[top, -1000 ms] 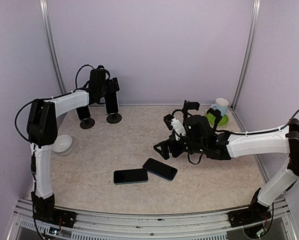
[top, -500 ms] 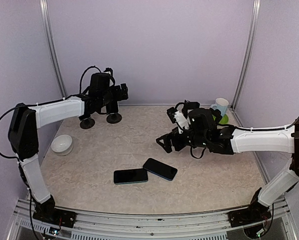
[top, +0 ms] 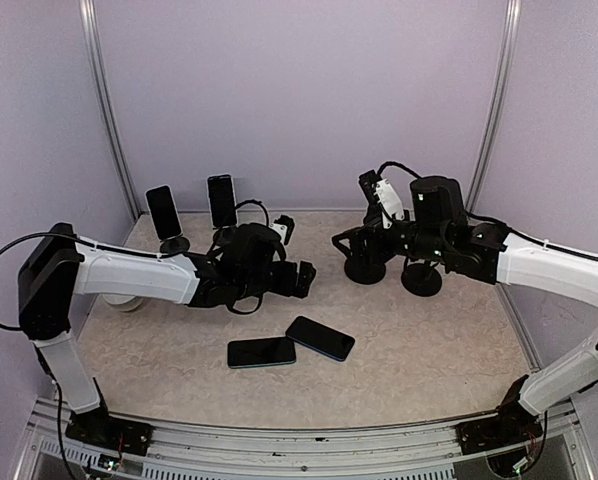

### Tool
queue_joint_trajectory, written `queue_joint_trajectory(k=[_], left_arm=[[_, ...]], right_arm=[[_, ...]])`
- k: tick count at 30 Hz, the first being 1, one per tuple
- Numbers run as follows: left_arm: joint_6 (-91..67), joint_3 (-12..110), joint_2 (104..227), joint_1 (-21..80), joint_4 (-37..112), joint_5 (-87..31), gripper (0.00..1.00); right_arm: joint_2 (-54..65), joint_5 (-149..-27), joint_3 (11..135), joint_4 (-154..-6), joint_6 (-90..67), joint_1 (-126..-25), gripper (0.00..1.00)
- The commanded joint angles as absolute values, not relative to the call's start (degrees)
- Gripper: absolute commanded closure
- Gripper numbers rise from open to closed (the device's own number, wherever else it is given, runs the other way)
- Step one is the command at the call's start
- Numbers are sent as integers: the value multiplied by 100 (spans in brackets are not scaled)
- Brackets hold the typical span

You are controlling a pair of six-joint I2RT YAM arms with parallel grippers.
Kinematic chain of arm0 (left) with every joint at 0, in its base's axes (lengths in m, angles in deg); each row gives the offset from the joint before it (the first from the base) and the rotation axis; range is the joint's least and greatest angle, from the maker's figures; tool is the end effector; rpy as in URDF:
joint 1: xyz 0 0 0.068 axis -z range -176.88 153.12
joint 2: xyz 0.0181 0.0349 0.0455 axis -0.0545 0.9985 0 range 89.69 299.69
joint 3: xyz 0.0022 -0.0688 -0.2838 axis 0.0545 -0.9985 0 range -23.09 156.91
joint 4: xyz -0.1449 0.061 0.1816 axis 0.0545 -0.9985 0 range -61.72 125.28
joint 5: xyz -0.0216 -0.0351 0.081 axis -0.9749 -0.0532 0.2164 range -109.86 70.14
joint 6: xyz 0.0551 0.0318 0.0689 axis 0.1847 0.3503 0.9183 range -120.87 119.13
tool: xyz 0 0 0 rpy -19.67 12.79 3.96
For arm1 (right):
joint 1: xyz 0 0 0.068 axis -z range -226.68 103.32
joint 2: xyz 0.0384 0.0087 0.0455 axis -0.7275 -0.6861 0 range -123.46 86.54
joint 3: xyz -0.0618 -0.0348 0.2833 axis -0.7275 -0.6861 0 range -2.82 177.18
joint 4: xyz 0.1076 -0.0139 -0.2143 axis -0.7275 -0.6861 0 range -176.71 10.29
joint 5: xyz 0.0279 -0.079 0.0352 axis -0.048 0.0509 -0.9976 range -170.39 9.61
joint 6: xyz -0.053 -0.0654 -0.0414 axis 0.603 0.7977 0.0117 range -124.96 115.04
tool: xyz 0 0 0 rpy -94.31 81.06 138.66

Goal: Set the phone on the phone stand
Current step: Move the phone stand to the center of the board.

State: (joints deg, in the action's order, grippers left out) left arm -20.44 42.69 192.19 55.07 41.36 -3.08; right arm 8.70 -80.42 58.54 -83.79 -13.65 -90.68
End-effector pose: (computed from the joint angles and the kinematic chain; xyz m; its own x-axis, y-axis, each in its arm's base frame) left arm 0.2835 -0.3225 0.2268 -0.4972 0.1148 -0.8600 0.4609 0.8747 -0.1497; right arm 0.2438 0.2353 0.3297 -0.3547 -0.1325 -0.9255 -0.6490 0.7475 0.1417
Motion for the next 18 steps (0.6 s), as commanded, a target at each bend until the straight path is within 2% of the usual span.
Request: queue_joint_trajectory(k=[1, 18], left_arm=[[-2371, 4038, 19113, 5804, 4584, -358, 1], [-2338, 3985, 19121, 6190, 4855, -555, 1]], right_arm=[[1014, -7945, 6091, -8858, -1098, -8963, 0], [691, -8331, 7023, -9484, -1285, -7977, 0]])
